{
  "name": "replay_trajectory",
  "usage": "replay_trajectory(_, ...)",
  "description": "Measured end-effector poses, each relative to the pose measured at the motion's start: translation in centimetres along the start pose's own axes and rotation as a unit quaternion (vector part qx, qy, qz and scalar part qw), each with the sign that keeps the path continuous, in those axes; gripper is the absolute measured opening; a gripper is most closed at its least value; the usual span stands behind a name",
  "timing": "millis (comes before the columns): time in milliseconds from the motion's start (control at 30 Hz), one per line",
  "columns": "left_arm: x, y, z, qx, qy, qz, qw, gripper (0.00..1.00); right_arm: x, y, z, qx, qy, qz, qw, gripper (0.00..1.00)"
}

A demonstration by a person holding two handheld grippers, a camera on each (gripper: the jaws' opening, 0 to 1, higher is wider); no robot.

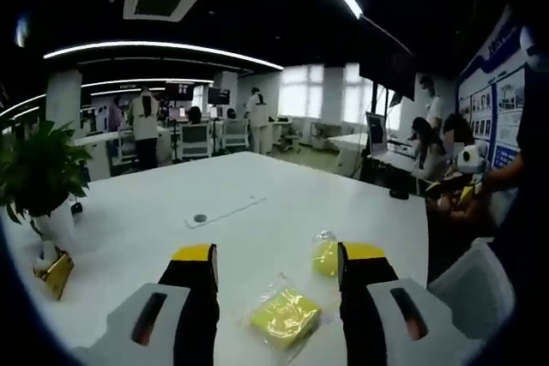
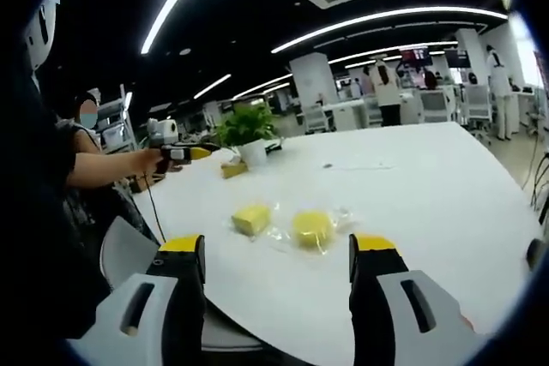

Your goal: Compare the silicone blocks by pressing each to a similar depth, holding the contact briefly, and releasing to observe deformation and rebound differences across the visible hardness samples.

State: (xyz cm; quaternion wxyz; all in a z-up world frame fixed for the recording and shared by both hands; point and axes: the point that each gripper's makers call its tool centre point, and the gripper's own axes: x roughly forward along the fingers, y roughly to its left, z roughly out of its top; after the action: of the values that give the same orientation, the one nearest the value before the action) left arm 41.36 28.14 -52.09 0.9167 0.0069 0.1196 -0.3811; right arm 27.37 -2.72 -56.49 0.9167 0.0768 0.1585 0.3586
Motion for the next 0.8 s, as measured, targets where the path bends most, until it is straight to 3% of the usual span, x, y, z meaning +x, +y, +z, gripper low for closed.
replay_trajectory(233,-1.9,-2.4,2.6,0.039,-0.031,-0.003,0.9988,0.67,0.4,0.3,1.1,-0.015,-0.005,0.005,0.9999,0.62)
replay_trajectory(500,-4.0,-5.9,2.2,0.070,-0.031,-0.015,0.9970,0.72,1.1,0.5,2.0,-0.038,-0.008,0.011,0.9992,0.62)
replay_trajectory(667,-5.2,-6.6,1.9,0.082,-0.029,-0.009,0.9962,0.72,1.3,0.7,2.3,-0.044,-0.009,0.017,0.9988,0.62)
replay_trajectory(800,-6.4,-7.5,2.6,0.071,-0.055,-0.016,0.9958,0.74,1.3,0.8,2.5,-0.052,-0.005,0.018,0.9985,0.61)
